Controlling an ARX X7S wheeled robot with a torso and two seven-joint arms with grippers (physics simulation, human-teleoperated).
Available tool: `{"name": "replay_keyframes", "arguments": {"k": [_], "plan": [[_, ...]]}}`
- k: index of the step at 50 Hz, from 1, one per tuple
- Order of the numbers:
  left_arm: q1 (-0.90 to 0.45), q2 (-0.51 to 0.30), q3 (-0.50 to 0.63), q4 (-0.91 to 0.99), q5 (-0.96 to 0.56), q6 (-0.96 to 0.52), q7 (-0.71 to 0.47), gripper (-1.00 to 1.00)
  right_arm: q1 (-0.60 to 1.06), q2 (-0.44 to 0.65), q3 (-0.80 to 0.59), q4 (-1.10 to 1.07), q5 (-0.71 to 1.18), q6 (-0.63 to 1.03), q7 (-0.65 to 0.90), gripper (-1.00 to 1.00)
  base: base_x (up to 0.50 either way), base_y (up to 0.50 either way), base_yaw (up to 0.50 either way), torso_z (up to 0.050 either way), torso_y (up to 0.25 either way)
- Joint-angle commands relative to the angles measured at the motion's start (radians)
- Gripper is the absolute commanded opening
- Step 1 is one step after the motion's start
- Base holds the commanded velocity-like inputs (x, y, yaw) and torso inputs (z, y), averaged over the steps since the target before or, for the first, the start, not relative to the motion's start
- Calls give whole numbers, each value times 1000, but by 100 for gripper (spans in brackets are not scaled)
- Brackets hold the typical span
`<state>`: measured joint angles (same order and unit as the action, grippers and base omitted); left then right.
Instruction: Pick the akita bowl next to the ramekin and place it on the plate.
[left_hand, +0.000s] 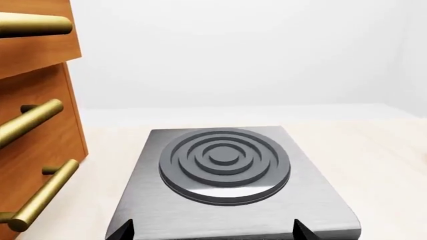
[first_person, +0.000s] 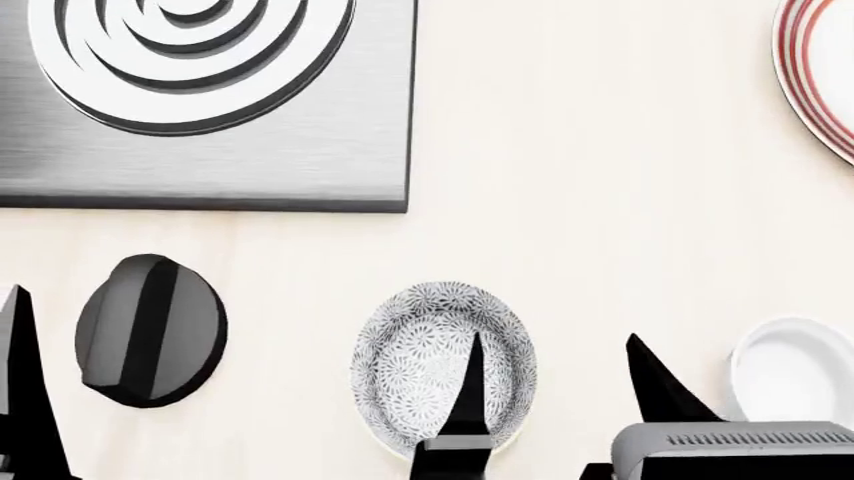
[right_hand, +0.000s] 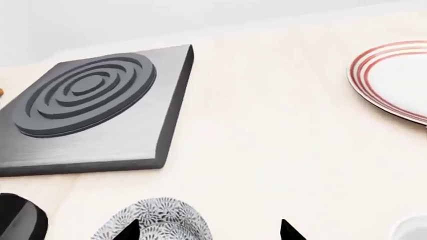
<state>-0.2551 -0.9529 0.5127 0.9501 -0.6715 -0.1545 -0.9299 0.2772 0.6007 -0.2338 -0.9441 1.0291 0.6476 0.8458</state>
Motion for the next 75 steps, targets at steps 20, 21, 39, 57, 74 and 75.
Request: {"name": "replay_keyframes", "arguments": {"k": [20, 21, 39, 57, 74, 75], "plan": [[5, -2, 9, -12, 11, 9, -2, 100, -25, -39, 27, 131, 124, -62, -54, 100, 0, 0, 0, 0, 0], [4, -2, 9, -12, 10, 9, -2, 100, -25, -40, 26, 133, 122, -62, -53, 100, 0, 0, 0, 0, 0], [14, -8, 11, -14, 15, 19, -6, 100, -37, -52, 12, 183, 144, -70, -84, 100, 0, 0, 0, 0, 0], [14, -11, 13, -16, 13, 21, -8, 100, -44, -63, 3, 218, 135, -87, -116, 100, 0, 0, 0, 0, 0], [2, -4, 25, -21, 20, 8, -3, 100, -42, -71, 6, 217, 148, -102, -120, -100, 0, 0, 0, 0, 0], [1, -5, 25, -20, 20, 8, -3, 100, -35, -68, -1, 214, 145, -95, -123, -100, 0, 0, 0, 0, 0]]}}
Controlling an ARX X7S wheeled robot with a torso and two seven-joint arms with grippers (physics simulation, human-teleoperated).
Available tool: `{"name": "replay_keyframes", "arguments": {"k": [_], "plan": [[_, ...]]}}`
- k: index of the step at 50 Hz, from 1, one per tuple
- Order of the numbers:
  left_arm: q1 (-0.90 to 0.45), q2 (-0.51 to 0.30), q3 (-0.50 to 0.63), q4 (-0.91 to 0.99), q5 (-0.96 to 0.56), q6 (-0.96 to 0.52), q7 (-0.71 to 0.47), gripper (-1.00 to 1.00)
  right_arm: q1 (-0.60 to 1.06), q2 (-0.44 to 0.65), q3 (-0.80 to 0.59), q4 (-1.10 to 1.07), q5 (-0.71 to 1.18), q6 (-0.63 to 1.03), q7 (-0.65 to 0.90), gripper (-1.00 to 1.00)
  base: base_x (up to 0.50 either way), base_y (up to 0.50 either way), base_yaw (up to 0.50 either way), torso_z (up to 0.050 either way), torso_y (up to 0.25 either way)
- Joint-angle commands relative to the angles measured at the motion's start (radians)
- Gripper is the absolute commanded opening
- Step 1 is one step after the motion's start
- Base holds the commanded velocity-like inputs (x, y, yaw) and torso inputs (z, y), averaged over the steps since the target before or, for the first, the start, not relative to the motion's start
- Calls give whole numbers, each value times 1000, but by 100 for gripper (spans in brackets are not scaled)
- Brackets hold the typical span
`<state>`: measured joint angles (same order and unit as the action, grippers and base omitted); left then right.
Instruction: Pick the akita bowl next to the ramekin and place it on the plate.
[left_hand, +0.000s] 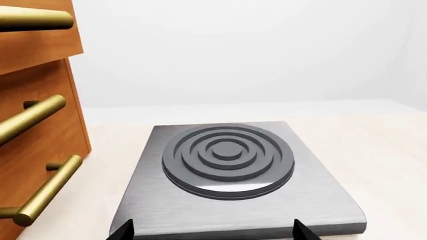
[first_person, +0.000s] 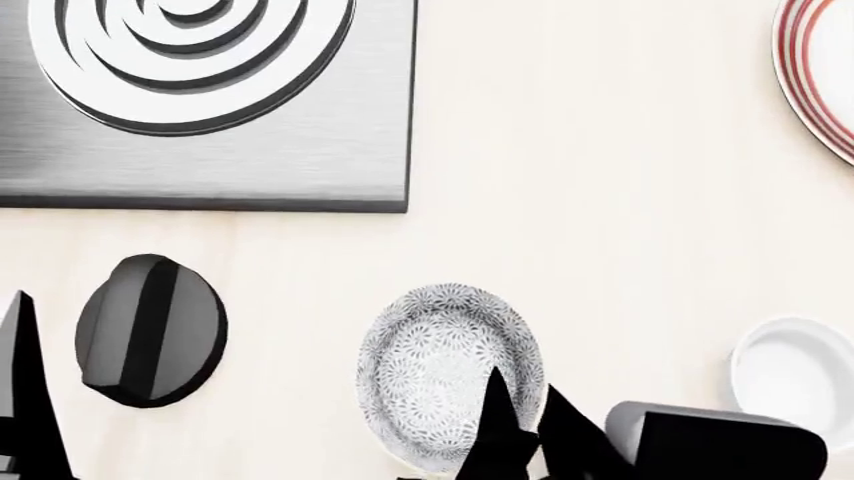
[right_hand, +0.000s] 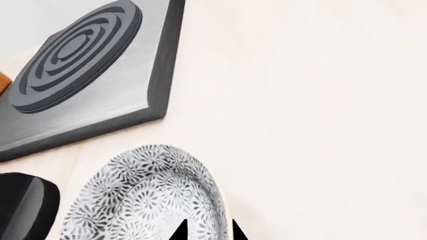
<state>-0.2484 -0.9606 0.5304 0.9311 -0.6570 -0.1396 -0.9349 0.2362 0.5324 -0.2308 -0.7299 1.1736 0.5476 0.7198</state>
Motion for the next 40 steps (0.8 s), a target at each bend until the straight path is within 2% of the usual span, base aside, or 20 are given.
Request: {"name": "replay_keyframes", "arguments": {"k": [1, 10, 40], "plan": [[-5, 3, 7, 0, 5, -7, 2, 100, 6, -1, -4, -1, 2, 5, 5, -100, 0, 0, 0, 0, 0], [4, 1, 11, -2, 13, 0, 2, 100, -7, -6, 5, -5, 4, -16, -2, -100, 0, 0, 0, 0, 0], [13, -16, 5, -1, 14, 11, -6, 100, 60, -5, 51, -70, 241, -43, 87, -100, 0, 0, 0, 0, 0]]}}
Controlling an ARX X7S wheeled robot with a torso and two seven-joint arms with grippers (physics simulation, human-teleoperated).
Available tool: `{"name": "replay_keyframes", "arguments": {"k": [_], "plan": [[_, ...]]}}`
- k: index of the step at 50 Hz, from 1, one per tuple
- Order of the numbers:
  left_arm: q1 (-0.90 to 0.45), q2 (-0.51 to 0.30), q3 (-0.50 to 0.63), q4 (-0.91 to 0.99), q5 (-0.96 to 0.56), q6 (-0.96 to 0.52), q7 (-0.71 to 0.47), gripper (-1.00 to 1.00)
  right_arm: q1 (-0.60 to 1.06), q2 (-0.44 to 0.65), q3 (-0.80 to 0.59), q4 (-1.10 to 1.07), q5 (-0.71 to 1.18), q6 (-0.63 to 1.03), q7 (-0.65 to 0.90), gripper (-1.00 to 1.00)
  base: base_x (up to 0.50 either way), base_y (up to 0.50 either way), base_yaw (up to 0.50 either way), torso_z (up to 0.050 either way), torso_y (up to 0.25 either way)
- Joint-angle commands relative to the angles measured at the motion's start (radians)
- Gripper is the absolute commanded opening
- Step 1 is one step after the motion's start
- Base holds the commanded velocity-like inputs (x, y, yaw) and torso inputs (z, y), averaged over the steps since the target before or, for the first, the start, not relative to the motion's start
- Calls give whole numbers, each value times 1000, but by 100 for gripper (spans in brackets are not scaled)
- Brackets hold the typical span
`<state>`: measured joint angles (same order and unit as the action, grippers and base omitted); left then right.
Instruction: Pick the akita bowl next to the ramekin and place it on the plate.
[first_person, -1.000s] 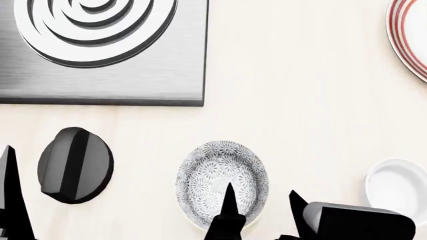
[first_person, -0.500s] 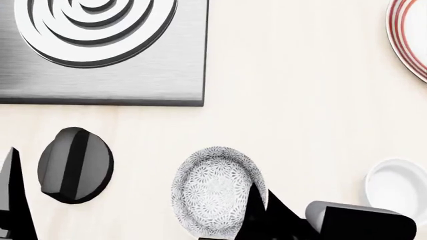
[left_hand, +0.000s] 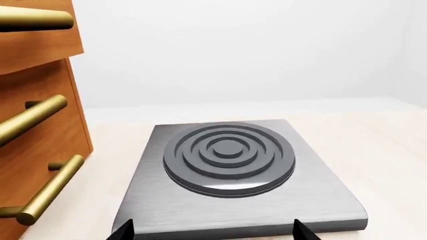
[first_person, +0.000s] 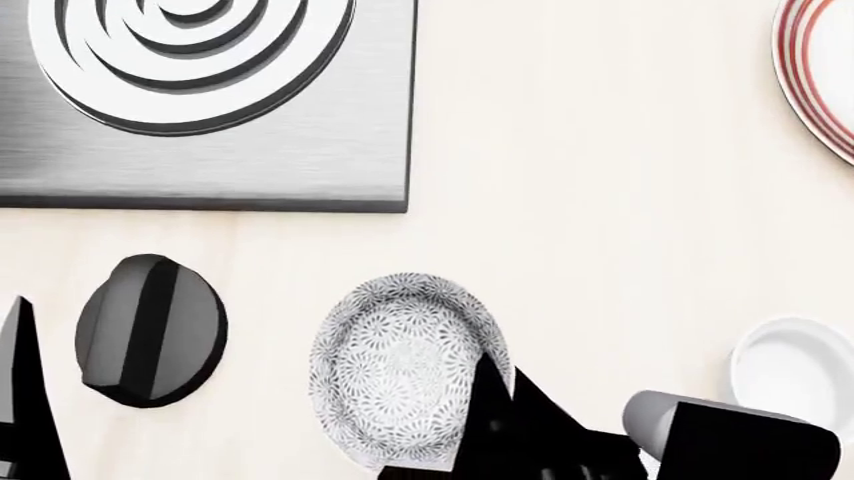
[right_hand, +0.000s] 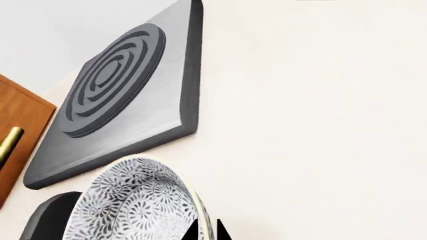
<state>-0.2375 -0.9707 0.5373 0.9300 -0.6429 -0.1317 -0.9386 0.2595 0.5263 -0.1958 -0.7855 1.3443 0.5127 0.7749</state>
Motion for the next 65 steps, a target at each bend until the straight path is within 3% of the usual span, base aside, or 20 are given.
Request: {"name": "replay_keyframes", "arguments": {"k": [1, 31, 49, 65], "plan": [[1, -6, -2, 0, 0, 3, -3, 100, 40, 2, 17, -14, 77, -8, 36, -100, 0, 0, 0, 0, 0], [4, -21, -8, -1, -5, 11, -8, 100, 206, -2, 22, 61, 209, -7, 113, -100, 0, 0, 0, 0, 0], [0, -23, -5, 3, -1, 5, -12, 100, 387, -2, 12, 155, 321, 9, 179, -100, 0, 0, 0, 0, 0], [9, -17, 7, 2, 8, 9, -9, 100, 486, -7, 43, 296, 394, -11, 123, -100, 0, 0, 0, 0, 0]]}}
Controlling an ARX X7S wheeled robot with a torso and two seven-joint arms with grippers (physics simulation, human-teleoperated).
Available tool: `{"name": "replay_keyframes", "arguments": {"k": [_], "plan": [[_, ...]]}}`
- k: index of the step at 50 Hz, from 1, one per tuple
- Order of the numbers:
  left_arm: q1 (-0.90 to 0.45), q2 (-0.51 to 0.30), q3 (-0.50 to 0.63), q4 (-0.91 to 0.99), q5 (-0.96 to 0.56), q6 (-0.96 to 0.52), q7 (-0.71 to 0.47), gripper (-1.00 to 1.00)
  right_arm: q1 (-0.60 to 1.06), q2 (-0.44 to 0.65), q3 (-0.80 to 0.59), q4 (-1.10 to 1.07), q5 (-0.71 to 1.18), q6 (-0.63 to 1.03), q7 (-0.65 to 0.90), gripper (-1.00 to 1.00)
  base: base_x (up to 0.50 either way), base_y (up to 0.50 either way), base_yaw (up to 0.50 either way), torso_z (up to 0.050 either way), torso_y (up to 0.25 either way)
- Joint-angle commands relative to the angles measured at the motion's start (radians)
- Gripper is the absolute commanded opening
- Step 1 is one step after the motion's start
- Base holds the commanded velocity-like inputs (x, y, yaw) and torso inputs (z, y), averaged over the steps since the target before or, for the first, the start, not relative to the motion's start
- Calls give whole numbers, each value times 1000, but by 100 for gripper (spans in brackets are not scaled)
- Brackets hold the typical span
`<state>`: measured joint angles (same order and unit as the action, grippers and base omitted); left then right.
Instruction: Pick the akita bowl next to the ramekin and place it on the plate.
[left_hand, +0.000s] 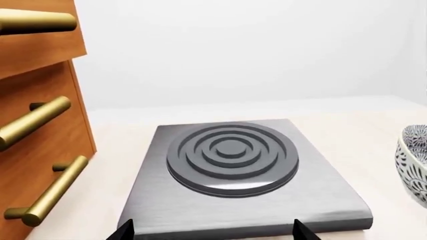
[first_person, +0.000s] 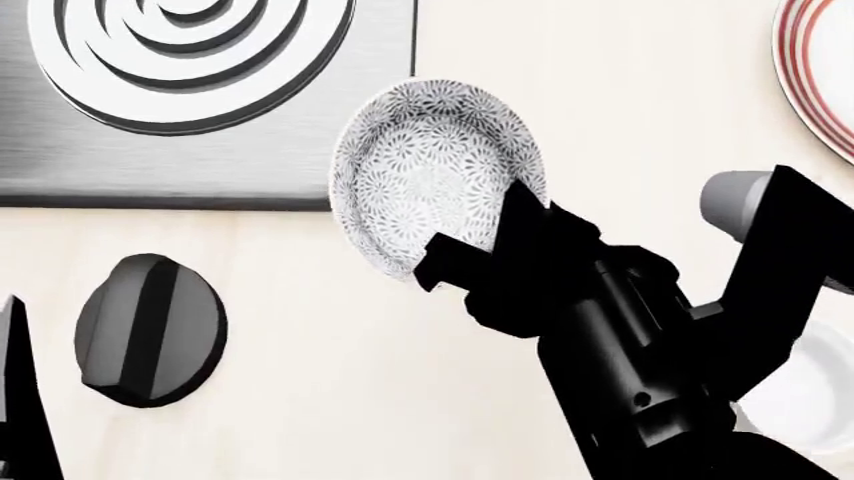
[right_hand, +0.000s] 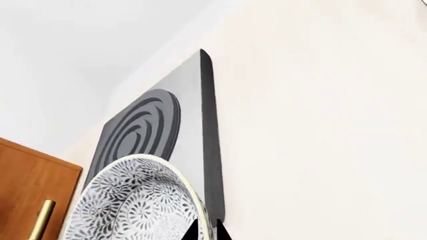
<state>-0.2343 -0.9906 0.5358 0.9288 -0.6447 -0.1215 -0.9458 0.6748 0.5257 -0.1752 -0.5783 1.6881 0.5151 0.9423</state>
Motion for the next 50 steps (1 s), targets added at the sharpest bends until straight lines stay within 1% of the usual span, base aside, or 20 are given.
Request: {"name": "replay_keyframes", "arguments": {"k": [1, 26, 32, 40, 50], "plan": [[7, 3, 10, 5, 10, -2, -3, 100, 76, -3, 22, 93, 46, -11, -45, -100, 0, 0, 0, 0, 0], [10, 2, 16, 1, 18, 3, -3, 100, 265, -23, -18, 350, 56, 14, -74, -100, 0, 0, 0, 0, 1], [15, 3, 19, -4, 23, 8, -1, 100, 314, -28, -37, 420, 46, 27, -80, -100, 0, 0, 0, 0, 0], [17, 4, 20, -9, 25, 12, 1, 100, 423, -30, -75, 553, 21, 60, -87, -100, 0, 0, 0, 0, 0], [24, -2, 17, -11, 23, 20, 0, 100, 473, -31, -87, 637, -5, 62, -111, -100, 0, 0, 0, 0, 0]]}}
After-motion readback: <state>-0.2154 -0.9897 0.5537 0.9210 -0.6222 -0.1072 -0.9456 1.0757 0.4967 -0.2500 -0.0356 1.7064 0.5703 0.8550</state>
